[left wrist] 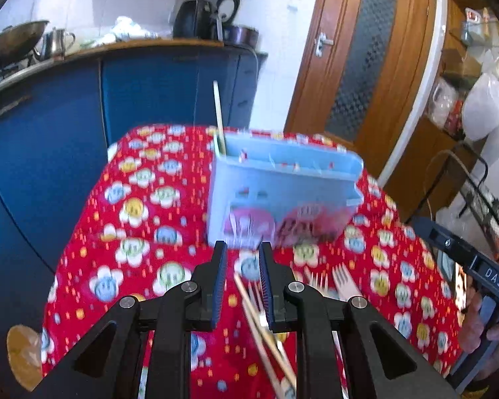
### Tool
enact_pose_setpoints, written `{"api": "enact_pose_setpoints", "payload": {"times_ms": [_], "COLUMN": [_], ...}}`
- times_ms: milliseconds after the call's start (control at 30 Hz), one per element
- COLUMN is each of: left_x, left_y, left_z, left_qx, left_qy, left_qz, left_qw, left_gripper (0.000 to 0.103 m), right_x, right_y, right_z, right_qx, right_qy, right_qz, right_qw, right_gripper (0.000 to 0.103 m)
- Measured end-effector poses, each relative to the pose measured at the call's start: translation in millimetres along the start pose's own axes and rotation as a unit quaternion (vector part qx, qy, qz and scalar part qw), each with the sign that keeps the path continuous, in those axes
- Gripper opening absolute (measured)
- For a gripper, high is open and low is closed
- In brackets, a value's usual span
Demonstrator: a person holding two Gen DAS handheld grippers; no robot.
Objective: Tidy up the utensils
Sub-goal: 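Move both tools back down to the remaining utensils on the tablecloth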
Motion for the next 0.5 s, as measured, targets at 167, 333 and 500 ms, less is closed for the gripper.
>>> {"api": "enact_pose_setpoints", "payload": {"times_ms": [167, 333, 500], "left_x": [9.8, 20.5, 31.3], "left_y": [0.9, 0.0, 0.8], "left_z": [21.2, 38.1, 51.5], "left_qx": [-0.010, -0.021, -0.032], "left_qy": [-0.054, -0.100, -0.145], "left_qz": [0.010, 0.015, 0.026], "left_qw": [0.9985, 0.9947, 0.9886], "left_gripper": [0.019, 0.019, 0.019], "right_x": [-2.5, -2.7, -2.6], "right_y": [6.9, 17.3, 25.2], "right_z": [15.7, 27.7, 34.3], "right_qx": [0.009, 0.025, 0.036], "right_qy": [-0.019, -0.033, -0.041], "right_qz": [0.005, 0.012, 0.019], "right_qw": [1.000, 0.999, 0.998], "right_gripper": [0.031, 0.032, 0.033]}}
Point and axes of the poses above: each gripper's, at about its wrist camera, not at the fingertips, and x roughly the way its jaws point, y to its right, z to its underside, the point moved 3 cm from there along x, roughly the way its jaws point, and after that the axes turned 7 degrees about z, right-handed, at the moved point
